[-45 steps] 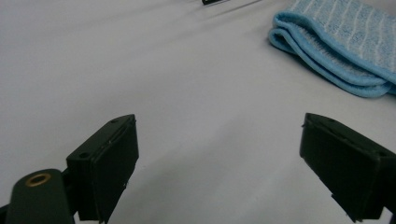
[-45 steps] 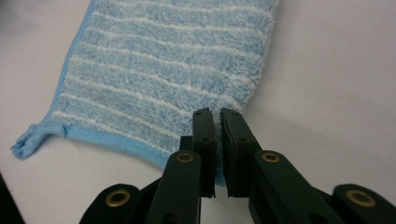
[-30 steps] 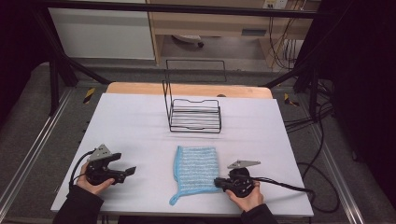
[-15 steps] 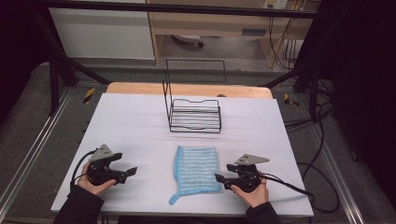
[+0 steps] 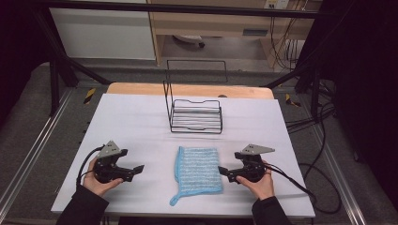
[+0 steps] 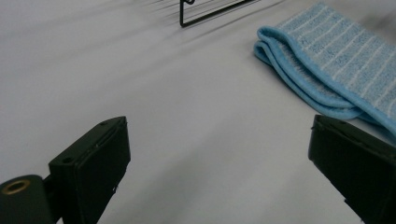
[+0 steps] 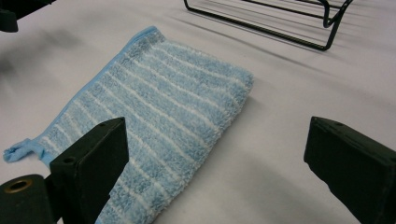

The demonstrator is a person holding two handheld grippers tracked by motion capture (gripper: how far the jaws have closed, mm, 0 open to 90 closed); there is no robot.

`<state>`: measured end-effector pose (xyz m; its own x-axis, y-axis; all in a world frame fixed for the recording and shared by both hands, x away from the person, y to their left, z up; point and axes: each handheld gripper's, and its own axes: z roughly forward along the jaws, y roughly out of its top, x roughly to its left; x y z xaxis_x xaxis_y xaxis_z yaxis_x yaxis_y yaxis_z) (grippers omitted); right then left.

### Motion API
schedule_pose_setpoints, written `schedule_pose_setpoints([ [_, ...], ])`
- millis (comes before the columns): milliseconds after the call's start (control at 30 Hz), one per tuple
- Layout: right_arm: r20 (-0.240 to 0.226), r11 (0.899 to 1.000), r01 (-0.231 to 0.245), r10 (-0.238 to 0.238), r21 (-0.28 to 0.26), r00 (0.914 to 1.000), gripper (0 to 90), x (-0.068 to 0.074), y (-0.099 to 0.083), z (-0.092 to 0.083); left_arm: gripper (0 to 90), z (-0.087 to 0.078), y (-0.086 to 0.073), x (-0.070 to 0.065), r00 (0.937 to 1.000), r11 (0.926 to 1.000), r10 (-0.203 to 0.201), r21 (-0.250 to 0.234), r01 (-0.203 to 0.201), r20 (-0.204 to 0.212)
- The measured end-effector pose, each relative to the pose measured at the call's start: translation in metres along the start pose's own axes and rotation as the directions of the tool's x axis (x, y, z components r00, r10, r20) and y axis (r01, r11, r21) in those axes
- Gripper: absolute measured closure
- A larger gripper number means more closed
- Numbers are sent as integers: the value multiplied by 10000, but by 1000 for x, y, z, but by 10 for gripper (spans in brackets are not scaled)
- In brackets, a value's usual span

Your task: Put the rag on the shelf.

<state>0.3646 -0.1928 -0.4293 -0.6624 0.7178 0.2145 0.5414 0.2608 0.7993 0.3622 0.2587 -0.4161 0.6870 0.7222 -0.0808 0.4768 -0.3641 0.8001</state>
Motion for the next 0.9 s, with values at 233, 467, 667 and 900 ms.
schedule_pose_setpoints([
  [233, 51, 10000, -17, 17, 28, 10000, 60, -2, -3, 2, 65, 18, 24, -9, 9996, 9995, -271, 153, 270, 42],
  [467, 70, 10000, -11, 11, 80, 10000, 60, -1, -8, -1, 84, 45, 51, -23, 9989, 9987, -467, 203, 466, 42],
  [667, 60, 9999, -17, 16, 129, 10000, 59, -1, -8, -1, 149, 75, 70, -34, 9973, 9965, -735, 396, 732, 75],
  [900, 69, 9996, -81, 79, 255, 9999, 59, -1, -9, -1, 271, 108, 76, -39, 9918, 9890, -1278, 764, 1268, 85],
])
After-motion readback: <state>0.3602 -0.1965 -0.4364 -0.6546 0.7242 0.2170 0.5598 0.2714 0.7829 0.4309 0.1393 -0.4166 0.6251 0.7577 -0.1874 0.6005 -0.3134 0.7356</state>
